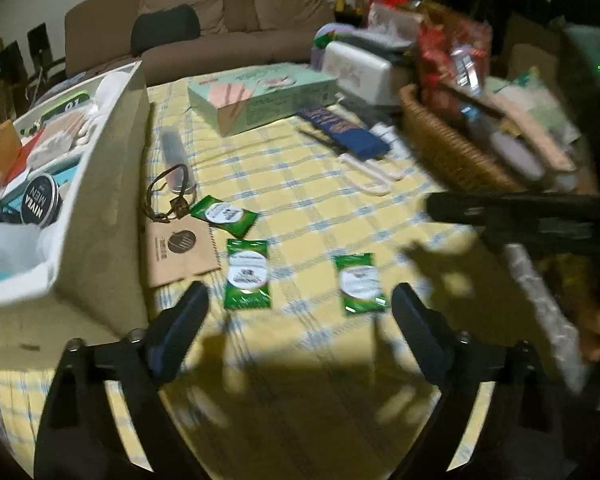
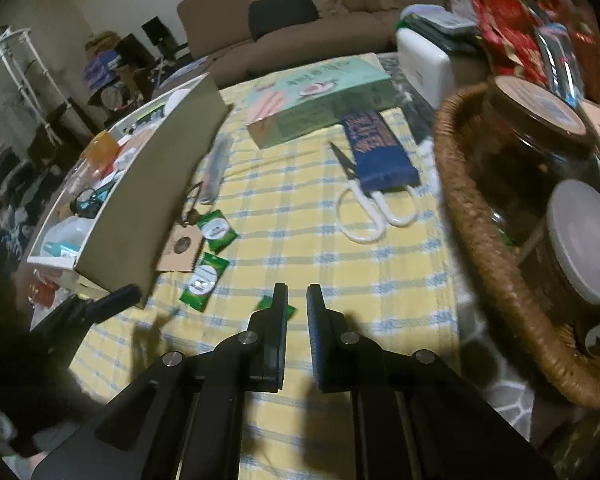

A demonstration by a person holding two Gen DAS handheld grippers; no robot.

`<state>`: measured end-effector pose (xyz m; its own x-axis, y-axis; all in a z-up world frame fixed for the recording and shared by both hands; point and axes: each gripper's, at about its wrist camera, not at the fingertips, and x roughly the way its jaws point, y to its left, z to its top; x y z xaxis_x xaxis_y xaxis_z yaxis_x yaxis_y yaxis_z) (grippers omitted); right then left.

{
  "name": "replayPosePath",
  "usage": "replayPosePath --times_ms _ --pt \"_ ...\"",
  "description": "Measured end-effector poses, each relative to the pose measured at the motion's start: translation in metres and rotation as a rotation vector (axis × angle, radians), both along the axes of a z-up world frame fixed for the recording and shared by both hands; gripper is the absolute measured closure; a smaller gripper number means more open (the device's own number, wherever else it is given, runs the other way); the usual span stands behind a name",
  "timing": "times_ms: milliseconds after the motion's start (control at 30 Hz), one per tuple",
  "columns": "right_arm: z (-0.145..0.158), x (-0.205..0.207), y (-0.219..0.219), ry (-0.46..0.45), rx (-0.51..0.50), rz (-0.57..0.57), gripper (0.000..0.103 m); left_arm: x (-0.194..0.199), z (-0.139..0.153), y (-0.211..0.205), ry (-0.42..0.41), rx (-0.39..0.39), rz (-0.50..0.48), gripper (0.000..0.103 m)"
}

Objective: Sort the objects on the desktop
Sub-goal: 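Grasp a second green Centrum sachet with the left gripper, then carry the sachet in the left gripper into the tray and release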

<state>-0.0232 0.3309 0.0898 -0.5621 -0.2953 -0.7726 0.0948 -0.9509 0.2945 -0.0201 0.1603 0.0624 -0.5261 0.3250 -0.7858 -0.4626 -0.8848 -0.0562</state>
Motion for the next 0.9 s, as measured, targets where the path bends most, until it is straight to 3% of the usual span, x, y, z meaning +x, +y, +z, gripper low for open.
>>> replayPosePath --times_ms 267,400,500,533,600,667,900 --pt "0.012 0.003 0.009 0.028 -0.041 0.003 0.091 -0.028 -0.039 0.006 -0.053 -0.033 0.059 0.028" --pt "0.009 0.002 0.010 0.018 -0.047 0.011 0.091 -0.035 -0.041 0.005 -0.038 -0.024 0.095 0.035" --pt "0.009 0.002 0.012 0.016 -0.052 0.005 0.090 -0.037 -0.040 0.004 -0.029 -0.024 0.117 0.058" --pt "0.009 0.002 0.014 0.017 -0.054 0.000 0.088 -0.036 -0.038 0.003 -0.024 -0.022 0.115 0.079" --pt "0.009 0.002 0.017 0.014 -0.066 -0.012 0.080 -0.035 -0.036 0.001 -0.031 -0.003 0.108 0.079" --pt "0.008 0.003 0.021 0.010 -0.091 -0.029 0.058 -0.030 -0.034 0.000 -0.041 0.022 0.090 0.079" --pt "0.000 0.001 0.012 -0.026 -0.090 -0.019 0.057 -0.004 -0.007 -0.016 -0.069 0.122 0.045 0.079"
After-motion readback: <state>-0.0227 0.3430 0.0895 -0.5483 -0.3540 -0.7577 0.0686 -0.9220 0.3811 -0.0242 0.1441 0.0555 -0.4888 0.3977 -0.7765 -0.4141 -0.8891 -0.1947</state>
